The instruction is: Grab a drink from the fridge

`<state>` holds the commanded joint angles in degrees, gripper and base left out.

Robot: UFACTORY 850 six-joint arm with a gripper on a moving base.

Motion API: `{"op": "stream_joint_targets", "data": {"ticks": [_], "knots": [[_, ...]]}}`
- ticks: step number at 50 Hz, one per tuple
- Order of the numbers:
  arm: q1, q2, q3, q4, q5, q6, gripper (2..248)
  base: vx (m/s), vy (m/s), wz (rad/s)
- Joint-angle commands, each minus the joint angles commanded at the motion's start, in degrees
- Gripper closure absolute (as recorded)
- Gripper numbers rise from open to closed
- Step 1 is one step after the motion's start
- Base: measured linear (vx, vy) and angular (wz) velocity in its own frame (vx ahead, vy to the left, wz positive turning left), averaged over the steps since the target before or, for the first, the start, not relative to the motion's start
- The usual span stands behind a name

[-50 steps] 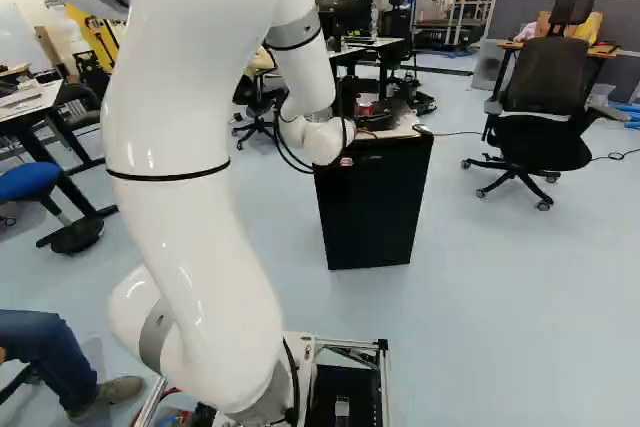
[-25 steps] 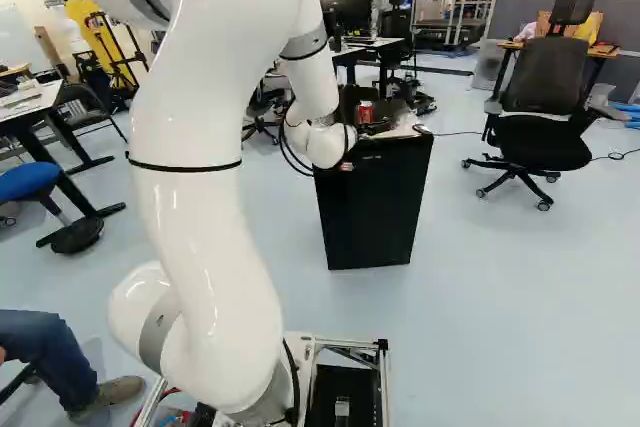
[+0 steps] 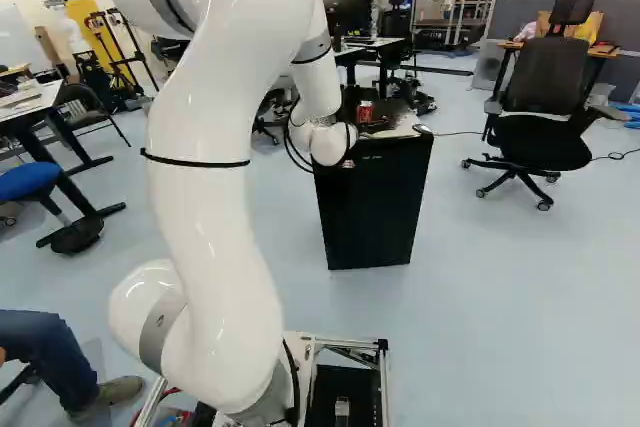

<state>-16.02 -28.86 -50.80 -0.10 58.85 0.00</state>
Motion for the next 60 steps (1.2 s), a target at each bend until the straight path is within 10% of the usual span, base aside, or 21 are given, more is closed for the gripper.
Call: {"op": "stream_joint_targets", "data": {"ticks": [44,45,49,50,54,55,60], "knots": [[0.1,-4.8,-6.4,0.0,0.0,0.0,3,0.0,0.0,0.0],[0.1,-4.8,-6.4,0.0,0.0,0.0,37,0.0,0.0,0.0],[0.1,-4.8,-6.4,0.0,0.0,0.0,37,0.0,0.0,0.0],[0.1,-4.8,-6.4,0.0,0.0,0.0,75,0.0,0.0,0.0],[0.1,-4.8,-6.4,0.0,0.0,0.0,75,0.0,0.0,0.0],[0.1,-4.8,-6.4,0.0,0.0,0.0,114,0.0,0.0,0.0],[0.1,-4.8,-6.4,0.0,0.0,0.0,114,0.0,0.0,0.0]]}}
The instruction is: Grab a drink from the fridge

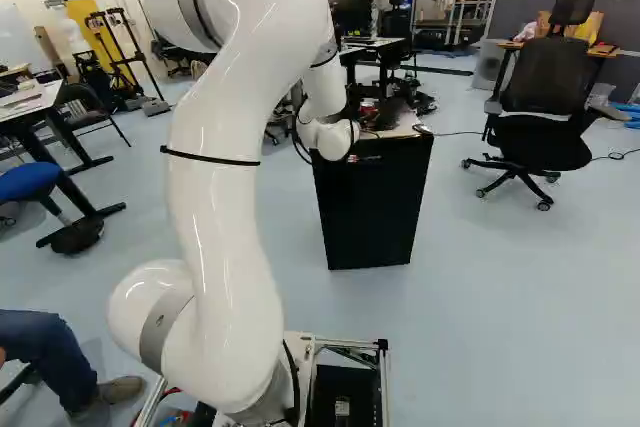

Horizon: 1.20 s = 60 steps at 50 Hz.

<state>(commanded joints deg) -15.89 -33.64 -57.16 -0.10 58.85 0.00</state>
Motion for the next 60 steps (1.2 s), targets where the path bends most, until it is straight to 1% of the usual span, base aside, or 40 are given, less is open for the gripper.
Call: {"op": "stream_joint_targets", "data": {"ticks": [1,18,53,60], "knots": [[0.0,0.0,0.0,0.0,0.0,0.0,150,0.0,0.0,0.0],[0.0,0.1,0.0,0.0,0.0,0.0,153,0.0,0.0,0.0],[0.0,3.7,0.1,0.0,0.0,0.0,153,0.0,0.0,0.0],[0.0,3.7,0.1,0.0,0.0,0.0,153,0.0,0.0,0.0]]}}
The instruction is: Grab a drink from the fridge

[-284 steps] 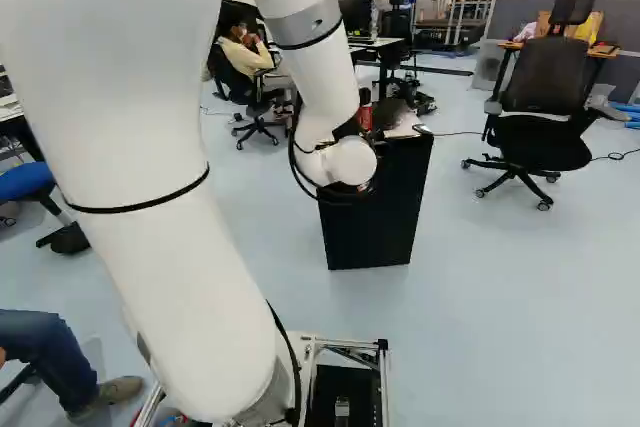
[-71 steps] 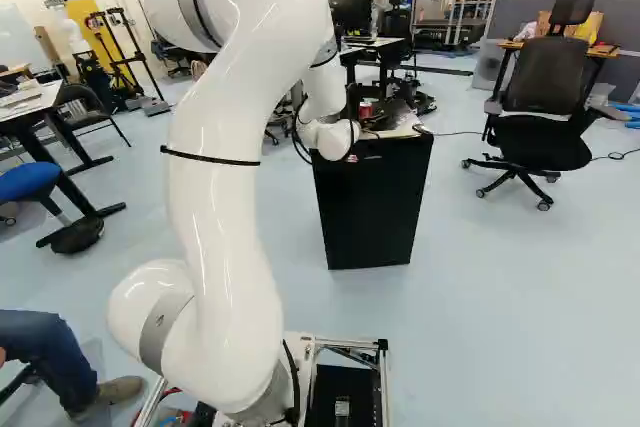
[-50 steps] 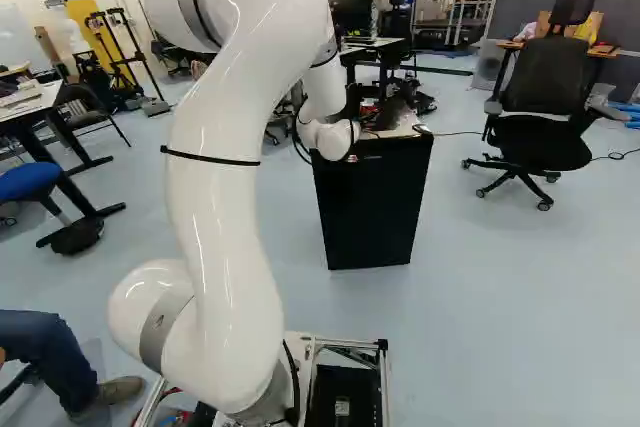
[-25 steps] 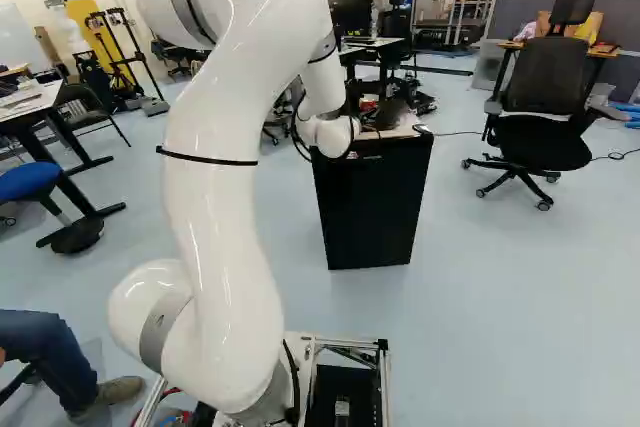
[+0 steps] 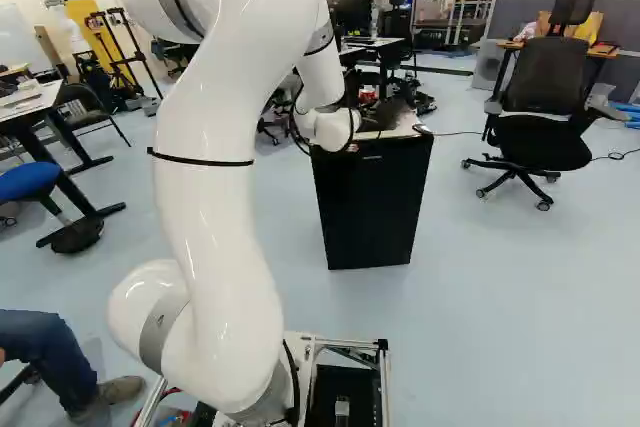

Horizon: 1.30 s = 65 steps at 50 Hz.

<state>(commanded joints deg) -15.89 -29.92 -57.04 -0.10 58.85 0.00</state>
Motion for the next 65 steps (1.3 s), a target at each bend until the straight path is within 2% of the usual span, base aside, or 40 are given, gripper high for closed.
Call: {"op": "stream_joint_targets", "data": {"ticks": [33,50,65], "knots": [[0.7,2.0,2.3,0.0,-0.4,0.0,153,0.0,0.0,0.0],[1.9,5.4,6.1,0.0,-1.0,0.0,153,0.0,0.0,0.0],[3.4,9.9,11.2,0.0,-1.9,0.0,153,0.0,0.0,0.0]]}}
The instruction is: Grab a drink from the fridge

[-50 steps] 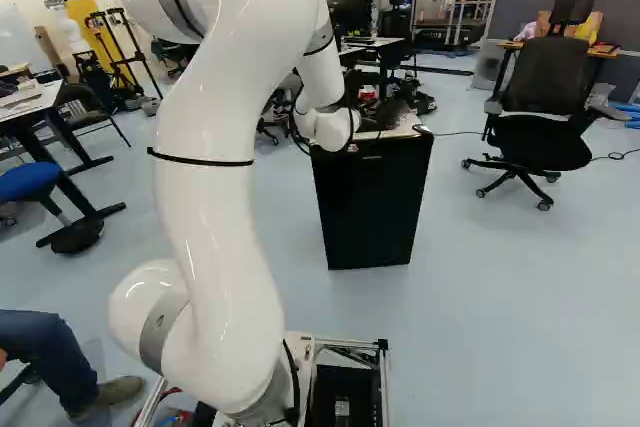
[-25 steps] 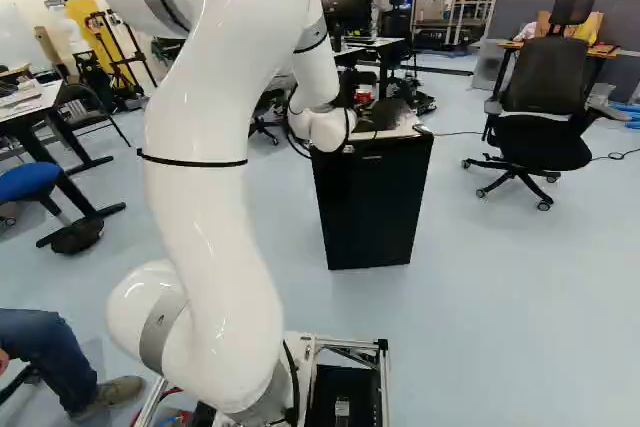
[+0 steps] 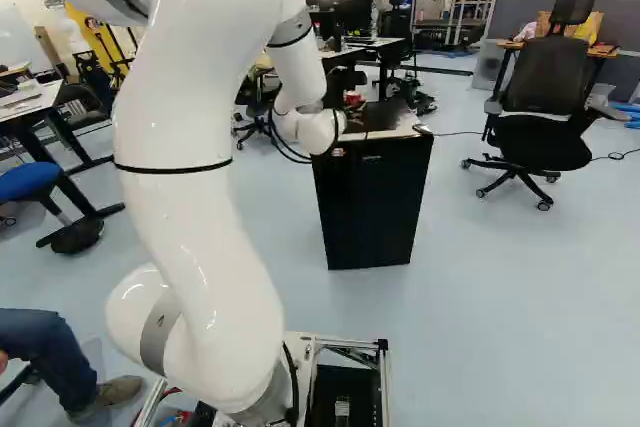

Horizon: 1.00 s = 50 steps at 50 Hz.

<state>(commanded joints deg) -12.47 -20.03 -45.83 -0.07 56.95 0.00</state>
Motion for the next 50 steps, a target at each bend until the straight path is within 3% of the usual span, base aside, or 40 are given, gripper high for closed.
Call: {"op": "stream_joint_targets", "data": {"ticks": [50], "knots": [[7.5,21.7,24.6,0.0,-4.2,0.0,153,0.0,0.0,0.0]]}}
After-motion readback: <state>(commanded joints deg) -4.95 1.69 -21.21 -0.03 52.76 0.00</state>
